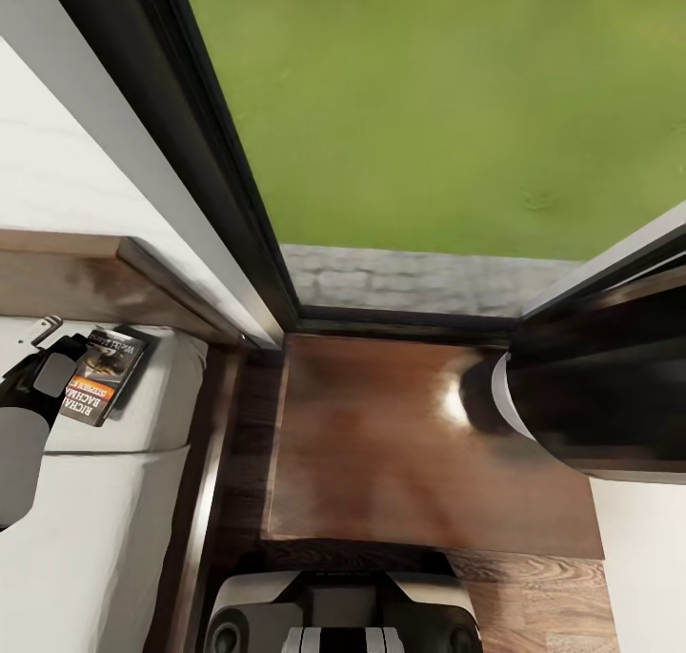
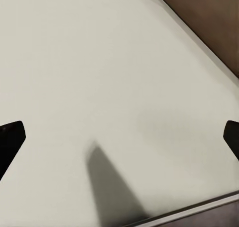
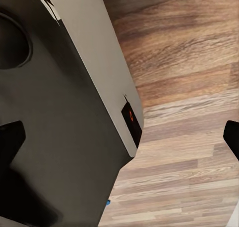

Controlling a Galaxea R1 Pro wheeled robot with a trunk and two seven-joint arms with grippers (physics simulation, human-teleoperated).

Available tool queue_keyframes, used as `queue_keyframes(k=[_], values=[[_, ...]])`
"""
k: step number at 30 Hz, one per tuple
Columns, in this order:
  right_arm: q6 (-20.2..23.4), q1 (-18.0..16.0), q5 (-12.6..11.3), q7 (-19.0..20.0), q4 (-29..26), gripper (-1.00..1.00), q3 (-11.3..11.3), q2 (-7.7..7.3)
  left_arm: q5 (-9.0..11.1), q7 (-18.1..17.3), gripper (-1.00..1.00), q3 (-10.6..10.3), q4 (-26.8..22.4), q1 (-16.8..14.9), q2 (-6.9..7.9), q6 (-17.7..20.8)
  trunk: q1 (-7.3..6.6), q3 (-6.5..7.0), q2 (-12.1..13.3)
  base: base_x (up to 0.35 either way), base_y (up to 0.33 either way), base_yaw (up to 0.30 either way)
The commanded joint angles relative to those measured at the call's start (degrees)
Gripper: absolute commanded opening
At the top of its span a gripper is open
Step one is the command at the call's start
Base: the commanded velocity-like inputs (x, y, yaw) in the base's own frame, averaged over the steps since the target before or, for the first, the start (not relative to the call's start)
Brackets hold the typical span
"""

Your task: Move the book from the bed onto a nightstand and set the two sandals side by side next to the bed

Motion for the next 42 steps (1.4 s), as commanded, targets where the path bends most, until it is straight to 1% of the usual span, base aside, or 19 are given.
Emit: queue_keyframes(k=[1,3,9,42], values=[[-0.1,-0.1,-0.2,0.3,0.2,1.00,-0.4,-0.03,0.5,0.2,1.00,0.0,-0.1,0.0,-0.01,0.3,0.00,-0.02,0.0,0.000,0.000,0.000],[-0.1,-0.1,-0.2,0.3,0.2,1.00,-0.4,-0.03,0.5,0.2,1.00,0.1,-0.1,0.0,-0.01,0.3,0.00,-0.02,0.0,0.000,0.000,0.000],[-0.1,-0.1,-0.2,0.3,0.2,1.00,-0.4,-0.03,0.5,0.2,1.00,0.0,-0.1,0.0,-0.01,0.3,1.32,-1.10,-2.4,0.000,0.000,0.000],[-0.1,-0.1,-0.2,0.3,0.2,1.00,-0.4,-0.04,0.5,0.2,1.00,0.0,-0.1,0.0,-0.01,0.3,1.32,-1.10,-2.4,0.000,0.000,0.000]])
